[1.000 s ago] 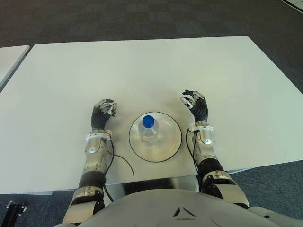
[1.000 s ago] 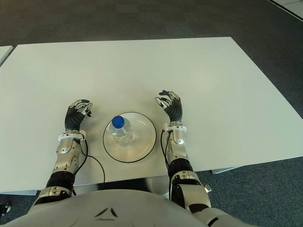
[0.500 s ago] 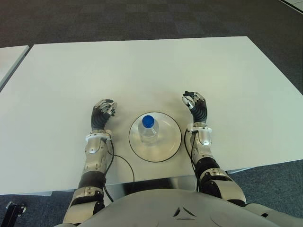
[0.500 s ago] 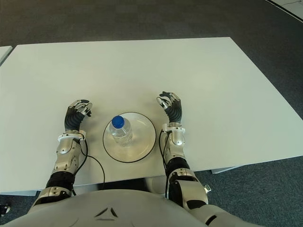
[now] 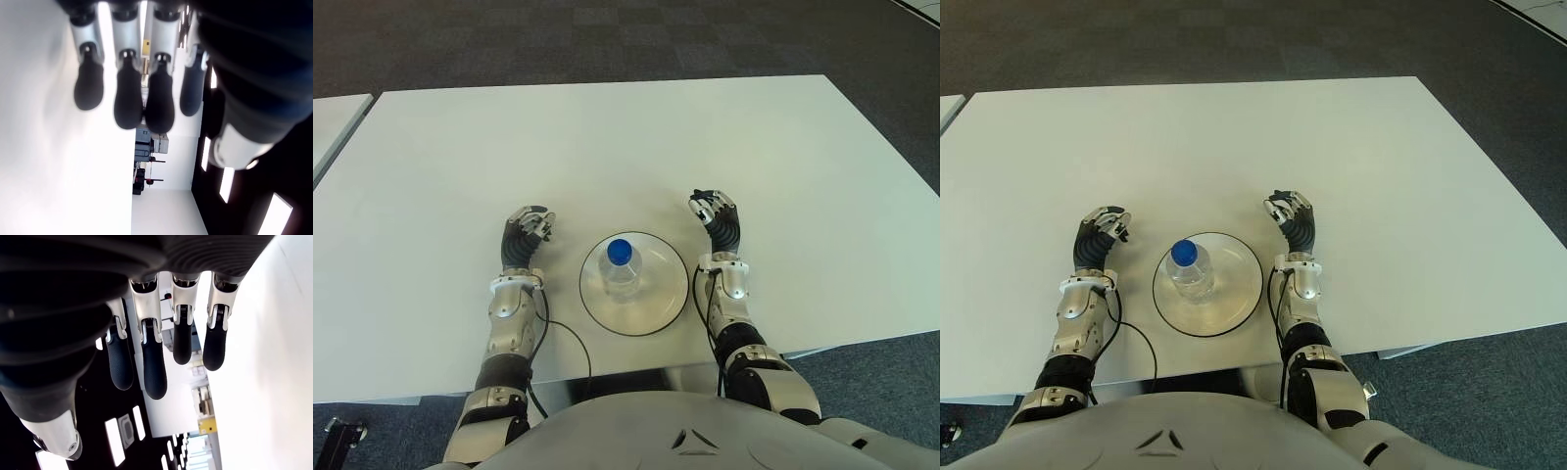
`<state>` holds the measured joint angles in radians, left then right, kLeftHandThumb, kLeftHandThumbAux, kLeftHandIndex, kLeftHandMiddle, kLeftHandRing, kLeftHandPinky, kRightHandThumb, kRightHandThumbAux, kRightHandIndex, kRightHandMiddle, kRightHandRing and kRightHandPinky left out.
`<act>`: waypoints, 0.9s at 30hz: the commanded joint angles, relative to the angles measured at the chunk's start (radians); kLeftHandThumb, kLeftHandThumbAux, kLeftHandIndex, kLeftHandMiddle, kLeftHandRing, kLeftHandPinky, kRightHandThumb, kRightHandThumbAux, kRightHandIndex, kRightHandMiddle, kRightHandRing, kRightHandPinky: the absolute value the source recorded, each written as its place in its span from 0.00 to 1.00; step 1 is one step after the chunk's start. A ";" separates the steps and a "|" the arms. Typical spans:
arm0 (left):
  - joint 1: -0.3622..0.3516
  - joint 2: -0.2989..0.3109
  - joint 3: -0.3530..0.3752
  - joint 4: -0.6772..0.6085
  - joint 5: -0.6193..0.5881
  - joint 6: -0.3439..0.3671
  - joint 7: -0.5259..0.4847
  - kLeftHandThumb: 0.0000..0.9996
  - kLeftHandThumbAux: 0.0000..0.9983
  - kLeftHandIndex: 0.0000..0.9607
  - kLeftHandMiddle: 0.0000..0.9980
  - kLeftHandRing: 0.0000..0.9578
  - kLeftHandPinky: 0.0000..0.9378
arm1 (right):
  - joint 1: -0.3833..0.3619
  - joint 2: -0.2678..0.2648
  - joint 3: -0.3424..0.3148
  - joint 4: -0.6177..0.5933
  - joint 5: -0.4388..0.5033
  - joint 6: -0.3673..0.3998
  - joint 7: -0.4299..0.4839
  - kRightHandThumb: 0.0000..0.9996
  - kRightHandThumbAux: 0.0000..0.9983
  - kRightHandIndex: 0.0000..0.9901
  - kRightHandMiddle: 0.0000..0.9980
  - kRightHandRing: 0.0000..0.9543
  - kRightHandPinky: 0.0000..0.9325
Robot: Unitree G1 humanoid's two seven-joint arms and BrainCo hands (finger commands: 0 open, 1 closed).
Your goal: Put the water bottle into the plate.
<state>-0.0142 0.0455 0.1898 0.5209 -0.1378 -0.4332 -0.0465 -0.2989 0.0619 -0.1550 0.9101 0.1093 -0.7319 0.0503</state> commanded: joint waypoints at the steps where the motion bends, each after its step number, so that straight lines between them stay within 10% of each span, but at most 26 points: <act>1: 0.021 0.004 -0.001 0.023 0.002 0.004 -0.014 0.71 0.72 0.45 0.68 0.71 0.71 | 0.014 -0.010 0.016 -0.001 -0.021 0.035 0.007 0.71 0.73 0.44 0.81 0.85 0.88; 27: 0.021 0.026 -0.008 0.025 -0.004 -0.005 -0.055 0.71 0.72 0.45 0.69 0.72 0.72 | 0.077 -0.135 0.144 -0.212 -0.234 0.258 -0.064 0.71 0.73 0.44 0.73 0.76 0.76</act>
<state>-0.0101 0.0661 0.1820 0.5324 -0.1390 -0.4567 -0.0845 -0.2431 -0.0579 -0.0325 0.7311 -0.0894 -0.5325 -0.0013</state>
